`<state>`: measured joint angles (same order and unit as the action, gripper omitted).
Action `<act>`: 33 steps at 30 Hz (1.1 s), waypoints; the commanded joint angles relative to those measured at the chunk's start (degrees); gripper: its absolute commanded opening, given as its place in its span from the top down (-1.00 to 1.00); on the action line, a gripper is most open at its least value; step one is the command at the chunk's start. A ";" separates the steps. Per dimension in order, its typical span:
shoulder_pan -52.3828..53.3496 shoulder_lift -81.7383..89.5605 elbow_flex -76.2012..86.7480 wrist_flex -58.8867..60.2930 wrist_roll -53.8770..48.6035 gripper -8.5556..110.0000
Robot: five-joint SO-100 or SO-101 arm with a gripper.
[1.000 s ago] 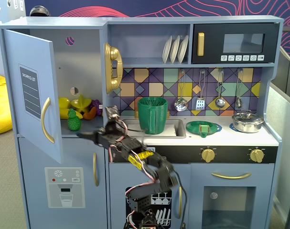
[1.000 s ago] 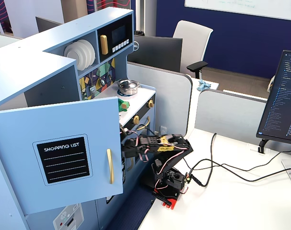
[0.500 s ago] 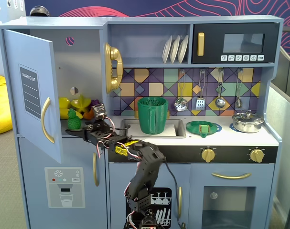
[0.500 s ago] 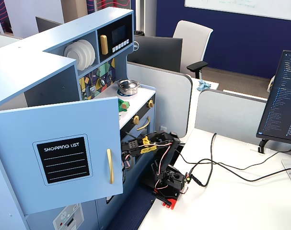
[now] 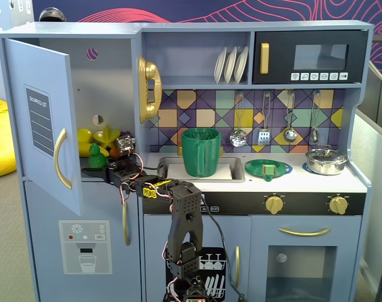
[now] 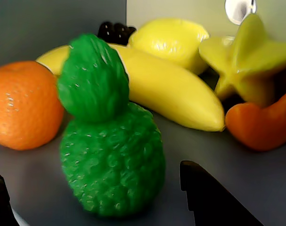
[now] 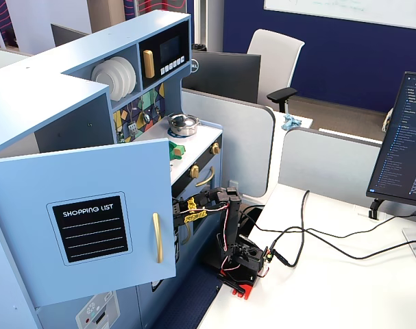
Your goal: Pick up the green pineapple from the left cabinet and place it in the green recipient
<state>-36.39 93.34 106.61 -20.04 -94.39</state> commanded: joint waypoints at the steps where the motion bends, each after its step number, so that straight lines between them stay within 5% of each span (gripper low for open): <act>1: 2.37 -1.58 -6.59 -2.11 0.62 0.14; 9: 1.85 -7.82 -12.92 -3.16 0.35 0.16; 17: 0.26 -11.07 -13.54 -4.31 -3.16 0.81; 22: -0.88 -10.63 -12.83 -4.39 -3.96 0.86; 27: -4.75 1.32 -5.10 -7.56 -9.32 0.86; 33: -10.55 31.73 13.18 5.80 -21.45 0.86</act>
<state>-44.03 103.45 112.24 -21.36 -110.65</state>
